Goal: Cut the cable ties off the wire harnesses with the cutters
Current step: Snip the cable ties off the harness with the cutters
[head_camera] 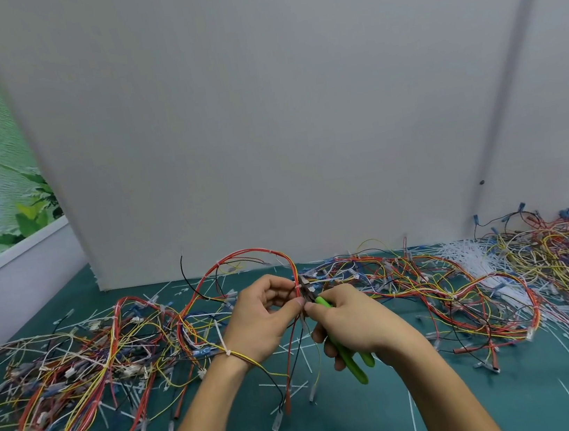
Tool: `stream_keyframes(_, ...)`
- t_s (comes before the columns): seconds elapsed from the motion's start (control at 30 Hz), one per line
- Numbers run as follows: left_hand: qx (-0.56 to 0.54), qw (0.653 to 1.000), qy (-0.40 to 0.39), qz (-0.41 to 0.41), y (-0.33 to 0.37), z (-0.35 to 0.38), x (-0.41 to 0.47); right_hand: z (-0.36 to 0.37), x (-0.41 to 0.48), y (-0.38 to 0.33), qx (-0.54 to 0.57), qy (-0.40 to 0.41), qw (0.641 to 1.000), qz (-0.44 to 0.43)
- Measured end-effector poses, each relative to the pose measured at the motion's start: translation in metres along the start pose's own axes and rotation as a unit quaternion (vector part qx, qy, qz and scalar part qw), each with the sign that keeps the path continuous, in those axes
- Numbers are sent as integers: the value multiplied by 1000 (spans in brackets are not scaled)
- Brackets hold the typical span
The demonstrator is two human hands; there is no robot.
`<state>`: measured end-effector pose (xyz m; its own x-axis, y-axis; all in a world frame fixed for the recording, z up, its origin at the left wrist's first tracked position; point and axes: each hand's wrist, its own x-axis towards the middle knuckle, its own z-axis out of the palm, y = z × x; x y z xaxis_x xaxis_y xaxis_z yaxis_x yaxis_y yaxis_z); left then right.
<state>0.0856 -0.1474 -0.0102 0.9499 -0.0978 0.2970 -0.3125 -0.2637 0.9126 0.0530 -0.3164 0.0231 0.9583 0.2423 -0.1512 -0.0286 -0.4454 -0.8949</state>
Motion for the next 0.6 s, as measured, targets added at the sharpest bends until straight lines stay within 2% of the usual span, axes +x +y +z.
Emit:
stream_keyframes(0.43, -6, 1000, 20, 3, -1, 2, 1, -4, -3, -1, 17, -32, 999, 12)
stream_keyframes(0.6, -10, 1000, 20, 7, -3, 0, 2, -4, -3, -2, -1, -15, 1000, 3)
